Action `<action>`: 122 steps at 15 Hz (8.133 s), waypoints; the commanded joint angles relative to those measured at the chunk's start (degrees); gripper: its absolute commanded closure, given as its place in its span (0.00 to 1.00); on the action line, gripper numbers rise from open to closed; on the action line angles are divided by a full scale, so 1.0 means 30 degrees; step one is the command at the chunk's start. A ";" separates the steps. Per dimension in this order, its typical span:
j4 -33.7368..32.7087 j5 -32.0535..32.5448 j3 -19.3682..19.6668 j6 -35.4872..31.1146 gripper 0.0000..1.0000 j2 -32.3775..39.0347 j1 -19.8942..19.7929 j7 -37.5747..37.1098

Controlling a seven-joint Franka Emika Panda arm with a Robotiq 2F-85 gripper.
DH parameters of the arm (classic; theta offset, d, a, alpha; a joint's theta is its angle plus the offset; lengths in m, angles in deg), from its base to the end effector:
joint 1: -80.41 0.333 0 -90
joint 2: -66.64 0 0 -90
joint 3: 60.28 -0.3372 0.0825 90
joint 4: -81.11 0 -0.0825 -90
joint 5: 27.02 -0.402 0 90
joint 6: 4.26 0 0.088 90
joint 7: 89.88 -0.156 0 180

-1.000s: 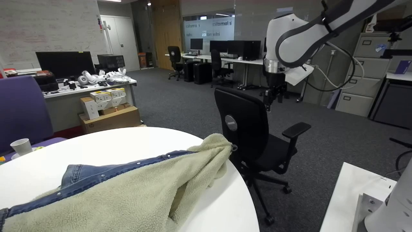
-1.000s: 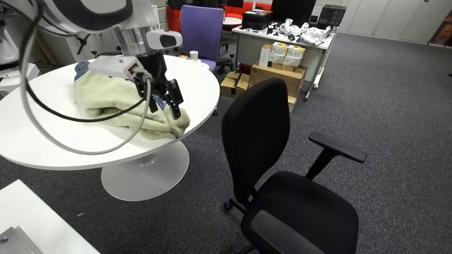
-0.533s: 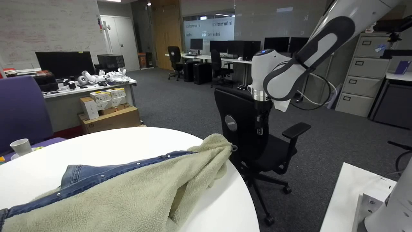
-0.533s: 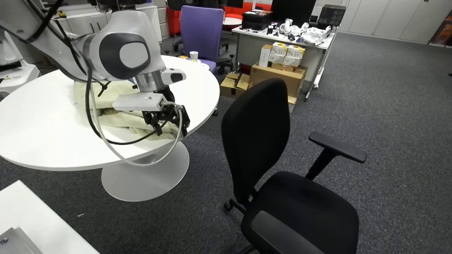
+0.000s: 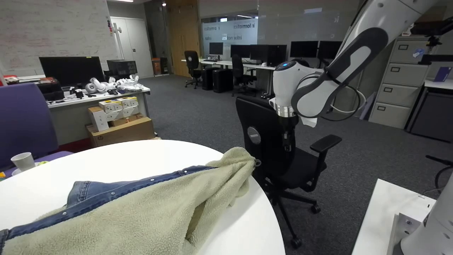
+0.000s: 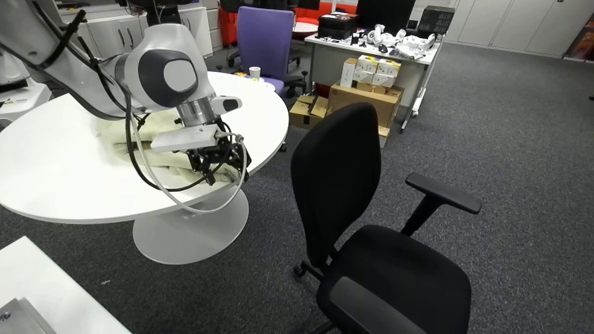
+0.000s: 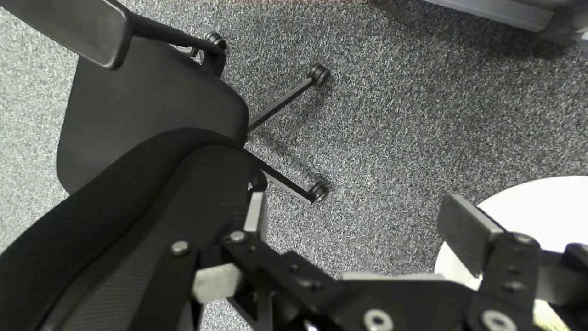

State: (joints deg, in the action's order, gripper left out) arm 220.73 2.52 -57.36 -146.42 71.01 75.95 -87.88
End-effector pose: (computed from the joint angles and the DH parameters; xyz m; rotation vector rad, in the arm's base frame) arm 0.4910 -0.0769 0.2296 2.7961 0.4538 -0.0815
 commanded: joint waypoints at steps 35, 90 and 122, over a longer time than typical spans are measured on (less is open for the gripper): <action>-0.9205 -0.8193 0.2331 0.0769 0.25 0.4825 -0.3537 0.4372; 0.2858 -0.6455 0.2307 0.1243 0.23 -0.4535 -0.1730 0.8368; 0.1081 -0.0898 -0.2726 -0.5004 0.00 -0.4637 -0.3380 -0.5765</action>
State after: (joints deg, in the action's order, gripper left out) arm 229.18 -0.39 -65.99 -158.33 51.08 65.27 -99.87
